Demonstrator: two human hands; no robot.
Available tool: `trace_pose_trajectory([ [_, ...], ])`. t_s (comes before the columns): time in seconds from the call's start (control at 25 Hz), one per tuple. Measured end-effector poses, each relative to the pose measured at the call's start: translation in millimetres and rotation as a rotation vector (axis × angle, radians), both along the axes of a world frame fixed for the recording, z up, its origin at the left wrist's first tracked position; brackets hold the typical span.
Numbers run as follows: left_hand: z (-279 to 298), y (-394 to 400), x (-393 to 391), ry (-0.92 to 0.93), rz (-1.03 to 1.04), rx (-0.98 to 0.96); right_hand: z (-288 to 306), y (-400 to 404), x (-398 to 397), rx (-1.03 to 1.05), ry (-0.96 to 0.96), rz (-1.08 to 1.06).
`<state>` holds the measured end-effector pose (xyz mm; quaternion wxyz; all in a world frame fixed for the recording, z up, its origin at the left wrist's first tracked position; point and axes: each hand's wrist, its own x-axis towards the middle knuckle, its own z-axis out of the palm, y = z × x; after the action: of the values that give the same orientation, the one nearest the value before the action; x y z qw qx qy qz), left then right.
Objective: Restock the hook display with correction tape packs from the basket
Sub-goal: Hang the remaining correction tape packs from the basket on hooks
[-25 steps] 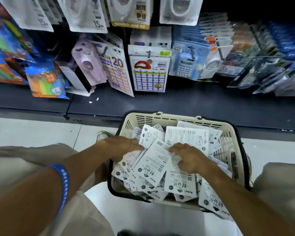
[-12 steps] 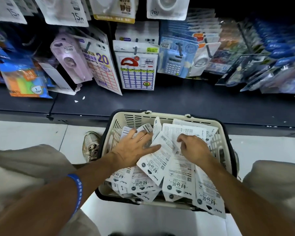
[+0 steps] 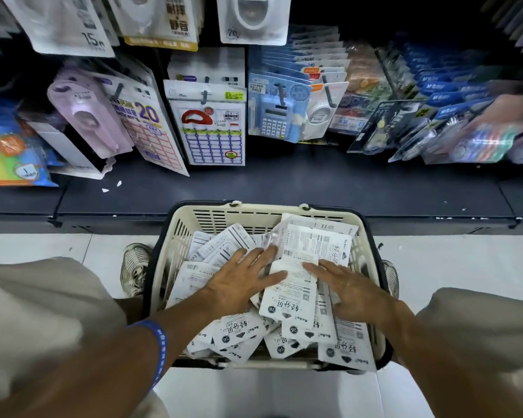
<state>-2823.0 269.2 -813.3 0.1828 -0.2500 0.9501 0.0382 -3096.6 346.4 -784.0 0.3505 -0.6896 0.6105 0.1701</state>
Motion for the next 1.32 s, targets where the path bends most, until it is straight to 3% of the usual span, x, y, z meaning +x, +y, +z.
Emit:
trace_pose_trajectory([
  [0.2,23,-5,-7,0.208,0.184,0.303,1,0,-4,-0.097,-0.408,-0.304],
  [0.36,51,-20,-9,0.445,0.369,0.587,18,-9,7,-0.144,-0.595,-0.601],
  [0.44,62,-30,-11,0.469,0.529,0.731,28,-18,10,-0.150,-0.741,-0.747],
  [0.56,78,-51,-13,0.454,0.686,0.957,51,-29,15,0.003,-1.012,-0.924],
  [0.72,82,-66,-2,0.517,0.921,1.212,62,-40,29,0.094,-0.875,-0.967],
  [0.84,57,-52,19,0.556,1.140,1.361,42,-33,47,0.316,-0.985,-1.102],
  [0.96,29,-29,33,0.655,1.282,1.426,34,-21,66,0.374,-1.021,-1.133],
  [1.12,13,-6,25,0.849,1.334,1.459,26,-25,78,0.184,-0.893,-1.143],
  [1.24,9,4,16,0.864,1.316,1.475,24,-28,82,0.182,-0.999,-1.224],
  [1.32,8,5,13,0.901,1.318,1.422,27,-30,86,0.147,-0.973,-1.269],
])
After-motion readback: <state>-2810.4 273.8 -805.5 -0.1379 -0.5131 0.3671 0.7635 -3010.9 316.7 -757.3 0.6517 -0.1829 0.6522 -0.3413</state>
